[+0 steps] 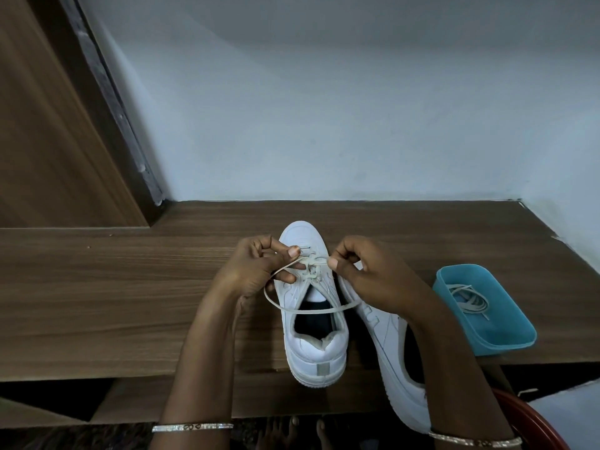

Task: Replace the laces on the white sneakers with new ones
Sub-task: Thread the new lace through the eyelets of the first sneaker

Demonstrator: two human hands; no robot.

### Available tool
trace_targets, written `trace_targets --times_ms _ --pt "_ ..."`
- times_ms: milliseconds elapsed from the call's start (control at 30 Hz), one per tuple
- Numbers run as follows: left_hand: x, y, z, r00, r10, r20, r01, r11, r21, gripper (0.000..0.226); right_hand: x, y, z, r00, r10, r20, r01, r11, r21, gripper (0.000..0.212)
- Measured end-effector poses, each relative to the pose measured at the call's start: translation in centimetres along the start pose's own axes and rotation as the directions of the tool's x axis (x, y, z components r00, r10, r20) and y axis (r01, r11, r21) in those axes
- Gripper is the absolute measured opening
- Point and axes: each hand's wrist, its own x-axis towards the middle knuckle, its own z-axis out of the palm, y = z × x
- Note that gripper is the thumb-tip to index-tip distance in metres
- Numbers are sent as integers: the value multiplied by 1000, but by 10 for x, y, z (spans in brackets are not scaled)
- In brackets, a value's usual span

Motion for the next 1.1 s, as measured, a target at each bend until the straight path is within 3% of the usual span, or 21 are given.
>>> trace_targets --times_ms 433,867,1033,1100 --pt "-6 -1 -18 995 -93 -25 96 984 150 19 -8 15 -18 996 -3 95 8 999 -54 11" --pt "-5 -7 -12 981 -108 -159 140 967 212 26 -5 29 -6 998 40 47 -34 991 -130 14" --pt "-7 -4 -19 988 -151 -43 154 985 76 12 -7 19 -10 999 32 31 -32 999 2 18" --pt "-7 -3 -19 984 -177 12 178 984 -30 20 -8 12 -13 999 18 41 -20 998 59 16"
